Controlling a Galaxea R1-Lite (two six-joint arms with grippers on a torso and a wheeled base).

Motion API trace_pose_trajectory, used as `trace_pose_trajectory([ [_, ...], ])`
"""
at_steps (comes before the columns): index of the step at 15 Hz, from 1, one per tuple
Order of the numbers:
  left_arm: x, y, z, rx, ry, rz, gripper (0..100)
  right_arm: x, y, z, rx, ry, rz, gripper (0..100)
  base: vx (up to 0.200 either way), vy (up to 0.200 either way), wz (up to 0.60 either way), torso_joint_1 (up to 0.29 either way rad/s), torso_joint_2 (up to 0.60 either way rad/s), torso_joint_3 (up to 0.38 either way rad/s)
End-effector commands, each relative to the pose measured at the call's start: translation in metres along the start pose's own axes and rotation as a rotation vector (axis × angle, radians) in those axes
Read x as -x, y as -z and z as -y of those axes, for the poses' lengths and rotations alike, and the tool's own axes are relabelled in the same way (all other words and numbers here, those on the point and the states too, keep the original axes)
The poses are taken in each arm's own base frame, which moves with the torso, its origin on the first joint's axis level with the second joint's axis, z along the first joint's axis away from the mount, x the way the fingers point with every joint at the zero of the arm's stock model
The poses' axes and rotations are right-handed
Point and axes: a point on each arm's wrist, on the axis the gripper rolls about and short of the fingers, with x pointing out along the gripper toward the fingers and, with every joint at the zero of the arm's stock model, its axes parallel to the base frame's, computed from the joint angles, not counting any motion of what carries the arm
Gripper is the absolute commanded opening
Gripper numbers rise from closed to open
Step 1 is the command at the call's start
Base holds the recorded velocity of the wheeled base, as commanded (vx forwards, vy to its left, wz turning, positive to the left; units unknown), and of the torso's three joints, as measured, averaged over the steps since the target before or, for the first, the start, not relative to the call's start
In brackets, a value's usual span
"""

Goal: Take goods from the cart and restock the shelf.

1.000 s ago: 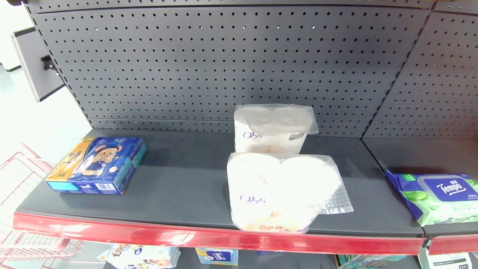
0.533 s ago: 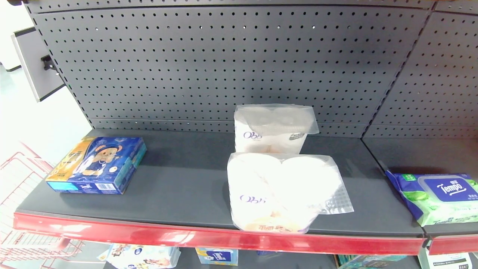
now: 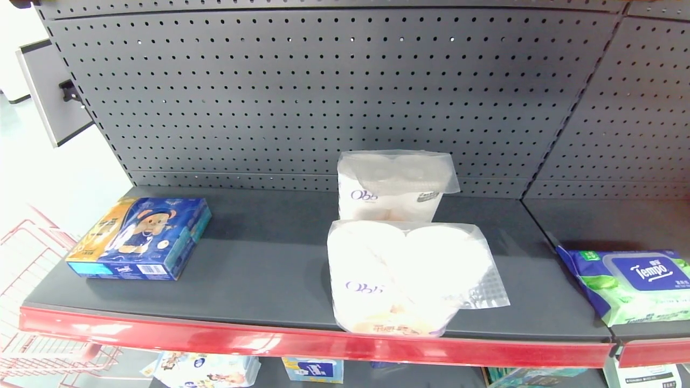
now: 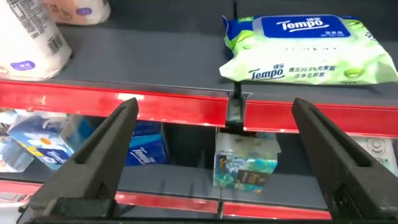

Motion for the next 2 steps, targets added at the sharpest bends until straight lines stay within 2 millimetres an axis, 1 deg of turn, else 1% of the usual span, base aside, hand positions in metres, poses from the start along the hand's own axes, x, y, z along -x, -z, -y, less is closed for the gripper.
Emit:
trace_pose_trajectory([
  [1, 0.0017, 0.0005, 0.0000, 0.001, -0.005, 0.023, 100, 0.0005, 0.0003, 0.0000, 0.001, 0.000, 0.006, 100, 0.000, 0.000, 0.00, 0.000, 0.00, 0.000],
  [2, 0.0016, 0.0008, 0.0001, 0.000, -0.003, 0.019, 100, 0.0005, 0.0003, 0.0000, 0.002, 0.002, 0.006, 100, 0.000, 0.000, 0.00, 0.000, 0.00, 0.000],
])
